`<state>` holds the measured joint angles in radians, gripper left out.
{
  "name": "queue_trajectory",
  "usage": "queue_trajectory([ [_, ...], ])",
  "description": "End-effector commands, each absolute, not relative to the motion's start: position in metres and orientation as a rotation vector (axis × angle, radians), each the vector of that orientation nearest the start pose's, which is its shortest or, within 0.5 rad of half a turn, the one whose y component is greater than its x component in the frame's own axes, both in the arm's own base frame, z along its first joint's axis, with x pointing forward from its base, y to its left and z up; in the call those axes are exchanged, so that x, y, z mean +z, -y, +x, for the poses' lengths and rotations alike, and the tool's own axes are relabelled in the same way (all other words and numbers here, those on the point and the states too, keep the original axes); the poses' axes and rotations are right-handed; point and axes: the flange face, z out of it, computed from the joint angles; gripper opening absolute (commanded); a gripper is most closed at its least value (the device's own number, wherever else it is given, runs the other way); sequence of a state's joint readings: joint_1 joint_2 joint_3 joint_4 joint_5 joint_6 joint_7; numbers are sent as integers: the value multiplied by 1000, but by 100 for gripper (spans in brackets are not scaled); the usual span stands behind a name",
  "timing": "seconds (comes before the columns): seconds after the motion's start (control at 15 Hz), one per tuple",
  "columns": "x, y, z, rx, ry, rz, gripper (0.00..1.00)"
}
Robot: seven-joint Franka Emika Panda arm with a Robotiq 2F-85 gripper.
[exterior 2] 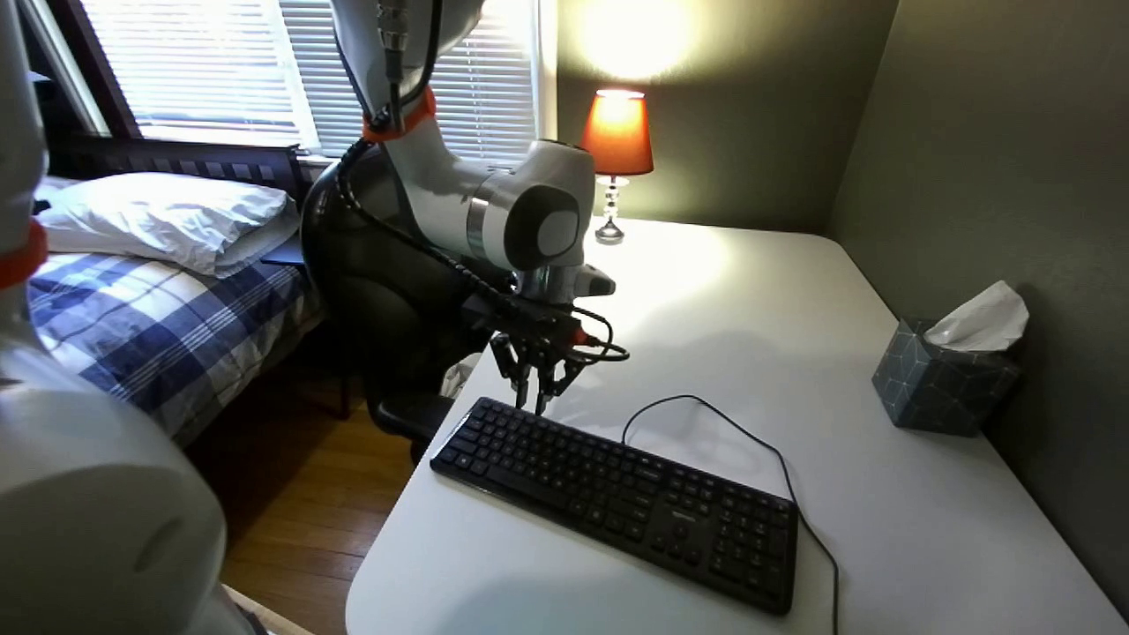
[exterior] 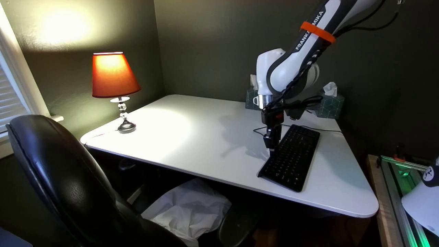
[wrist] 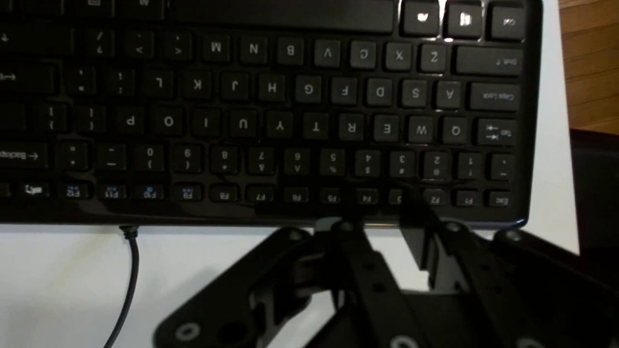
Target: Press the button on the keyboard
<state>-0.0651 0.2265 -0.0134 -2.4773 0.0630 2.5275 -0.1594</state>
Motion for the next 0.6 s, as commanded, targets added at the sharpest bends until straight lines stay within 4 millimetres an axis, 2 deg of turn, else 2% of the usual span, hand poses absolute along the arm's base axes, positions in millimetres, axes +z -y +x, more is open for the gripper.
queue_trajectory([
  [0.0, 199, 38, 445, 259, 42, -3082, 62],
  [0.33, 209, 38, 437, 236, 50, -3094, 99],
  [0.53, 218, 37, 429, 220, 62, -3105, 100],
])
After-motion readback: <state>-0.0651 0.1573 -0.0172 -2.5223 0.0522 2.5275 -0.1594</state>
